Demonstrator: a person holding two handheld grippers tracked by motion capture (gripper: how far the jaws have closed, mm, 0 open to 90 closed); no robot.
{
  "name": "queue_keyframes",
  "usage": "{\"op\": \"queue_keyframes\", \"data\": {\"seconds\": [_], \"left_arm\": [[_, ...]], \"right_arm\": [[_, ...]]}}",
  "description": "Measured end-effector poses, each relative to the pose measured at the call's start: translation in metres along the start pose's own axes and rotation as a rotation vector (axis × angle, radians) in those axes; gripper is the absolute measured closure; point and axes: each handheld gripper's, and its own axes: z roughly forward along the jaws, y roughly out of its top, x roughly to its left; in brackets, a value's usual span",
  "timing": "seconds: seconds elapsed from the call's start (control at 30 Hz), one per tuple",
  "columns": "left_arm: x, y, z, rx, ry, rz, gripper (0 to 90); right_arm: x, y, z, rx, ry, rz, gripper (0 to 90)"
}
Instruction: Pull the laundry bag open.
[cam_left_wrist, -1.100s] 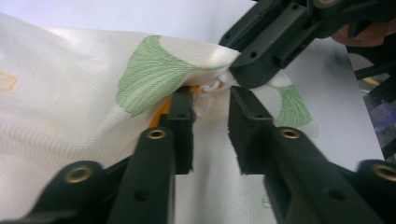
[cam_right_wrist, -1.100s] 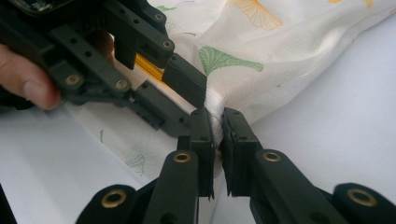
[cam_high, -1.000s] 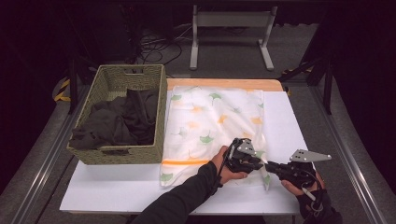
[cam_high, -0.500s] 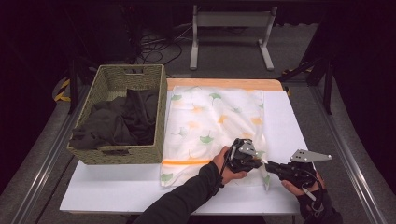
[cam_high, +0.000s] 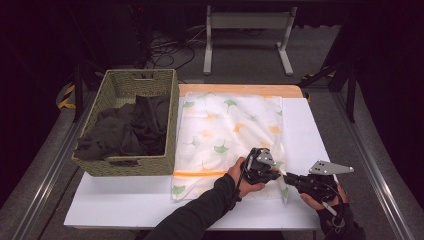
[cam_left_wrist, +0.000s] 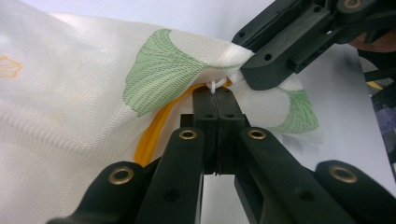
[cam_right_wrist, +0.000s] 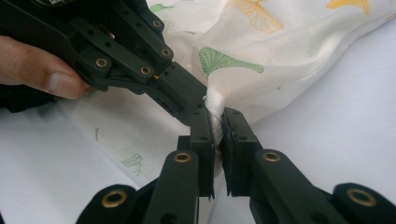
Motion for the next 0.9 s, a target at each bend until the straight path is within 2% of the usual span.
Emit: {"op": "queue_keyframes", "data": {"seconds": [0.2,0.33,0.43,0.5,0.63,0.67,0.77,0.9], "left_arm": [[0.004,-0.001,0.000,0.007,0.031,-0.044,90.0],[0.007,0.001,-0.003,0.017,0.053,-0.035,90.0],[0.013,0.002,-0.005,0.038,0.078,-0.034,90.0],[0.016,0.002,-0.006,0.031,0.074,-0.048,90.0],[0.027,-0.002,-0.008,0.074,0.093,-0.066,90.0],[0.030,-0.003,-0.008,0.069,0.095,-0.086,90.0],[0.036,-0.006,-0.012,0.073,0.094,-0.106,90.0],[0.037,-0.009,-0.020,0.098,0.110,-0.104,90.0]], "right_arm": [[0.002,0.000,0.002,-0.010,-0.022,-0.014,84.2],[0.002,0.002,0.005,-0.017,-0.034,-0.025,84.3],[0.002,0.005,0.008,-0.014,-0.050,-0.036,84.4],[0.001,0.007,0.009,-0.014,-0.057,-0.038,84.5],[-0.005,0.014,0.017,-0.004,-0.080,-0.032,84.7],[-0.007,0.014,0.018,0.000,-0.084,-0.034,84.7],[-0.013,0.017,0.019,-0.004,-0.104,-0.024,84.7],[-0.021,0.017,0.021,0.005,-0.123,-0.007,84.8]]}}
